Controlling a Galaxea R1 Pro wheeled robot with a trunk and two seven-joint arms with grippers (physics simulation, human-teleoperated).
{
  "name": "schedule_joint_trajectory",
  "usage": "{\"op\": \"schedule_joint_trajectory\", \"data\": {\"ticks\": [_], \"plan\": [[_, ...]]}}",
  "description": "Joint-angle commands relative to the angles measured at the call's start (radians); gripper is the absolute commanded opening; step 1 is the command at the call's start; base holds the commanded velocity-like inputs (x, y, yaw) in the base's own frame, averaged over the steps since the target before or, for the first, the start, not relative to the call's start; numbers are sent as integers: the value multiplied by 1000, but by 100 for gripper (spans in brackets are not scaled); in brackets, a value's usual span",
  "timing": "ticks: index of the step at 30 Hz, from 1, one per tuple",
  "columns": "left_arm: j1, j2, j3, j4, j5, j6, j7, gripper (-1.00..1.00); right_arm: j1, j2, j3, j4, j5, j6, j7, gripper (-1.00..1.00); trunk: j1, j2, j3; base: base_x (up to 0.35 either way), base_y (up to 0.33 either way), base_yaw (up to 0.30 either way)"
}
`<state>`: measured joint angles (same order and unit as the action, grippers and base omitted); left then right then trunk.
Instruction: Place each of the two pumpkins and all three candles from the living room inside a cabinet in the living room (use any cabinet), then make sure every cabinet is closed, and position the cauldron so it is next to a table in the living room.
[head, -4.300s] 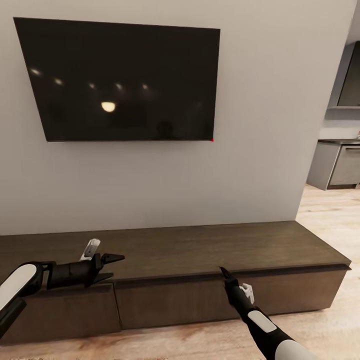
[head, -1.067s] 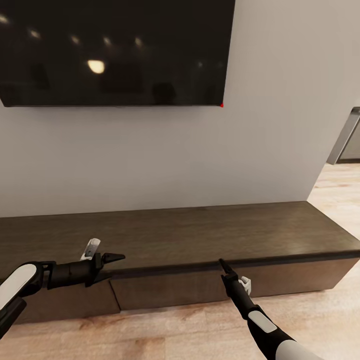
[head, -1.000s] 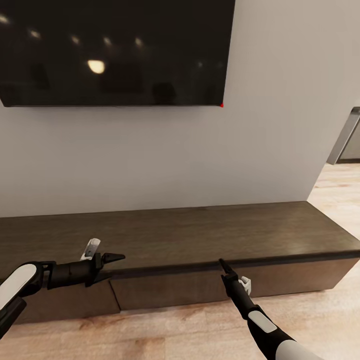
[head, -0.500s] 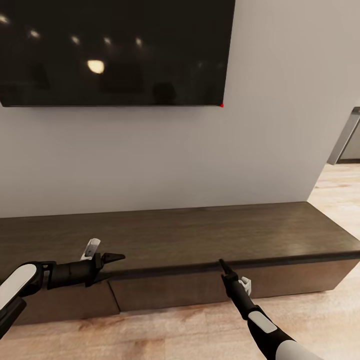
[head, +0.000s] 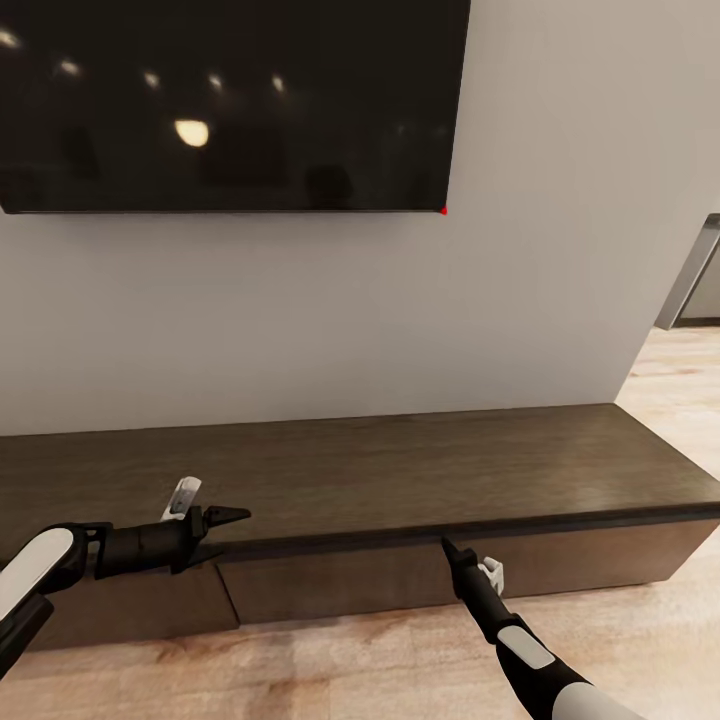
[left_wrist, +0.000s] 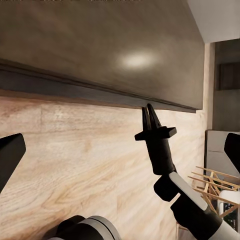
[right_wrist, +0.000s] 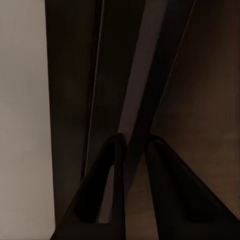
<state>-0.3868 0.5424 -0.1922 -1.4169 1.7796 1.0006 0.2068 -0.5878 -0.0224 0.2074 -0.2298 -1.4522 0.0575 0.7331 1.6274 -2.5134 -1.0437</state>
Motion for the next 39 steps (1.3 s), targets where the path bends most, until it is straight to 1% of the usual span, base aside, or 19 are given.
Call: {"op": "schedule_joint_trajectory", "data": {"ticks": [1,10,39], "plan": [[0,1,-1,-1,11,1,9,100,-1,0,3,-11,-17,10,10,-100,0,-1,-1,0,0,0],[-1,1,-1,-1,11,0,9,100,-1,0,3,-20,-17,10,20,-100,0,-1,-1,0,0,0],[-1,1,-9,-1,11,0,9,100,-1,0,3,-22,-14,8,21,-100,0,-1,-1,-11,0,0]]}}
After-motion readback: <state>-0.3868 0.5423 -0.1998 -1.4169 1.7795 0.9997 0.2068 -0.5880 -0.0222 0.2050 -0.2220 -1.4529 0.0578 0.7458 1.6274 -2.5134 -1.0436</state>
